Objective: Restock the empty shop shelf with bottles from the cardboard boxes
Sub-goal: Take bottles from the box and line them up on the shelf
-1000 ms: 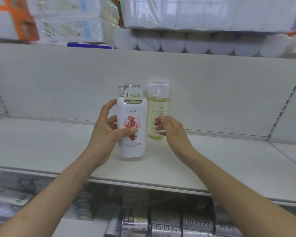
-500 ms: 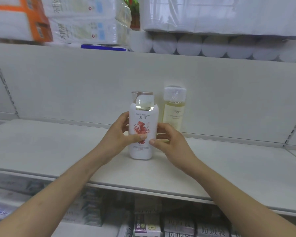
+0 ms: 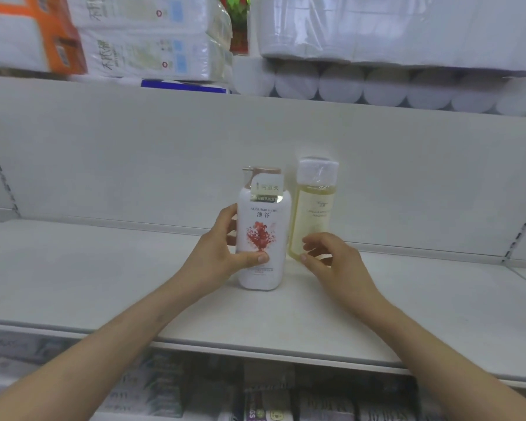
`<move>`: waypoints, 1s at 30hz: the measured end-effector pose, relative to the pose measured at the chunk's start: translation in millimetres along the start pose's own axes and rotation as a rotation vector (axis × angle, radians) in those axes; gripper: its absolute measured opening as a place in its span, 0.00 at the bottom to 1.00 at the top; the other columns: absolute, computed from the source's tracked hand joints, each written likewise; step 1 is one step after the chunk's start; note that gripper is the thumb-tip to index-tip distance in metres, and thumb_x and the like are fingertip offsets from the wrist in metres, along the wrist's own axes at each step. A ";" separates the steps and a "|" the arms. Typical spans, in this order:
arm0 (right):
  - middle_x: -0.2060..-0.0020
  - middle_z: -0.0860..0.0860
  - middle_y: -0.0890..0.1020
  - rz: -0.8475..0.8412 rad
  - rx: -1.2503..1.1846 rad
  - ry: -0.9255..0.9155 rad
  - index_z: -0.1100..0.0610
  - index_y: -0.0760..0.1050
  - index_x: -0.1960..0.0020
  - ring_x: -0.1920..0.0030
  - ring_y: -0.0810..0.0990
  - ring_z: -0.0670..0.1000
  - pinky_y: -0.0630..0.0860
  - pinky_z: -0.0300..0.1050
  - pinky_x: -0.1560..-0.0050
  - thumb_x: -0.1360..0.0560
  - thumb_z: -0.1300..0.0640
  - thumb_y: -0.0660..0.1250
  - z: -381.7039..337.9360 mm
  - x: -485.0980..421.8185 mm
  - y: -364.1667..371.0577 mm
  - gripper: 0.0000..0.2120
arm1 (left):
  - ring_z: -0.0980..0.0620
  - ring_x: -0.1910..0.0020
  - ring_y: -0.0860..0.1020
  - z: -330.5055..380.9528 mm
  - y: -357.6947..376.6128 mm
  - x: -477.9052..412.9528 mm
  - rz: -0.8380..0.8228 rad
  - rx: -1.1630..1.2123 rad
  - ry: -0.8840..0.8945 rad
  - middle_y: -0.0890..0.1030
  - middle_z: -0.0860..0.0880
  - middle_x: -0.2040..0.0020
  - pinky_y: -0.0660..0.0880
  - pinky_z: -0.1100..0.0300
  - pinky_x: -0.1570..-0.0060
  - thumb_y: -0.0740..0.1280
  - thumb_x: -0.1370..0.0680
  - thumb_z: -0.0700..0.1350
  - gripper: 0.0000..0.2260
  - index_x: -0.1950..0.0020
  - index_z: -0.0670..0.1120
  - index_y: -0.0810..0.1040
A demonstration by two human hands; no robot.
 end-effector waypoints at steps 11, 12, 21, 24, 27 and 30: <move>0.43 0.45 0.81 0.003 0.110 -0.011 0.53 0.81 0.39 0.46 0.81 0.44 0.80 0.42 0.44 0.19 0.57 0.73 10.7 -1.0 -0.6 0.09 | 0.68 0.43 0.82 -13.1 2.9 -4.8 -0.037 -0.128 0.112 0.74 0.80 0.39 0.80 0.66 0.55 0.83 0.28 0.50 0.60 0.20 0.78 0.38; 0.43 0.45 0.81 0.017 0.118 -0.005 0.53 0.81 0.39 0.45 0.81 0.44 0.80 0.45 0.43 0.19 0.57 0.73 11.6 -1.7 -0.6 0.10 | 0.68 0.44 0.82 -15.6 4.0 -10.2 -0.034 -0.126 0.115 0.74 0.79 0.39 0.80 0.68 0.57 0.83 0.28 0.50 0.60 0.20 0.77 0.38; 0.31 0.50 0.70 0.175 0.098 0.171 0.48 0.63 0.22 0.37 0.77 0.51 0.79 0.57 0.36 0.23 0.53 0.76 15.2 -20.1 6.1 0.34 | 0.68 0.40 0.79 -36.8 21.0 -65.3 0.001 -0.080 0.115 0.78 0.72 0.38 0.75 0.78 0.53 0.84 0.28 0.46 0.59 0.18 0.76 0.43; 0.28 0.51 0.72 0.146 0.002 0.223 0.48 0.60 0.20 0.31 0.77 0.52 0.77 0.59 0.32 0.23 0.54 0.77 16.7 -26.6 10.0 0.39 | 0.66 0.38 0.78 -40.7 24.8 -76.8 0.035 -0.056 0.096 0.76 0.58 0.31 0.75 0.77 0.51 0.84 0.28 0.44 0.58 0.18 0.75 0.45; 0.29 0.50 0.75 0.147 -0.052 0.240 0.47 0.60 0.20 0.32 0.78 0.51 0.78 0.58 0.32 0.23 0.55 0.77 18.1 -30.1 13.5 0.38 | 0.68 0.38 0.77 -44.6 26.5 -83.0 0.036 -0.053 0.103 0.76 0.57 0.31 0.75 0.77 0.50 0.82 0.27 0.42 0.58 0.17 0.74 0.45; 0.30 0.50 0.76 0.149 -0.065 0.245 0.47 0.61 0.21 0.32 0.79 0.51 0.79 0.57 0.33 0.22 0.56 0.76 18.9 -33.2 14.3 0.36 | 0.67 0.38 0.78 -43.9 27.1 -82.8 0.033 -0.084 0.104 0.76 0.64 0.31 0.77 0.73 0.47 0.82 0.26 0.43 0.58 0.18 0.75 0.42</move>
Point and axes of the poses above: each hand's wrist, its own x-axis away from the middle knuckle, its own y-axis out of the palm, z = x × y, the point moved 1 cm from there along -x, towards the middle knuckle
